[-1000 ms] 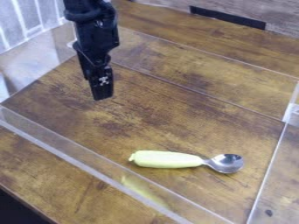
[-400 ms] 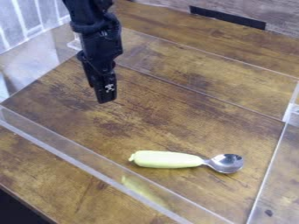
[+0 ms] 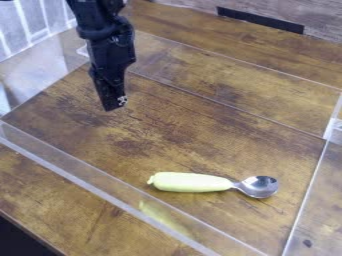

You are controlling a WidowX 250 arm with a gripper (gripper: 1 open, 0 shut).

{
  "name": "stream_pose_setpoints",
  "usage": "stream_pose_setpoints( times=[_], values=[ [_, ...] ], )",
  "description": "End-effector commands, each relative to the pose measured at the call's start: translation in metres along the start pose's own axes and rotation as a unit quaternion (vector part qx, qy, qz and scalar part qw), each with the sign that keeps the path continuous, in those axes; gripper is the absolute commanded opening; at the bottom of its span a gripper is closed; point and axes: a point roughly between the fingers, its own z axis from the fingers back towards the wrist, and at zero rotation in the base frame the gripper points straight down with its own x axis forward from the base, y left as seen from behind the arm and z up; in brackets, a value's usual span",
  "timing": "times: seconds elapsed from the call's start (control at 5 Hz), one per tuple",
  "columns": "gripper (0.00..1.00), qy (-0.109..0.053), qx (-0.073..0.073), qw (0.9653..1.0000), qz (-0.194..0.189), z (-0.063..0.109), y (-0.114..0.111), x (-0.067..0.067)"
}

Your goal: Move the green spoon to the right

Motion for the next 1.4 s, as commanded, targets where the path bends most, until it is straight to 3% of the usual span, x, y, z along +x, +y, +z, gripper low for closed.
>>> stream_pose_setpoints(
  times=[0.0, 0.6, 1.2],
  values=[
    [0.00, -0.026, 0.021, 0.9991, 0.027, 0.017, 0.021, 0.005],
    [0.00, -0.056, 0.017, 0.9949, 0.082, 0.016, 0.049, 0.001],
    [0.00, -0.085, -0.002, 0.9893, 0.119, 0.008, 0.078, 0.000]
  ],
)
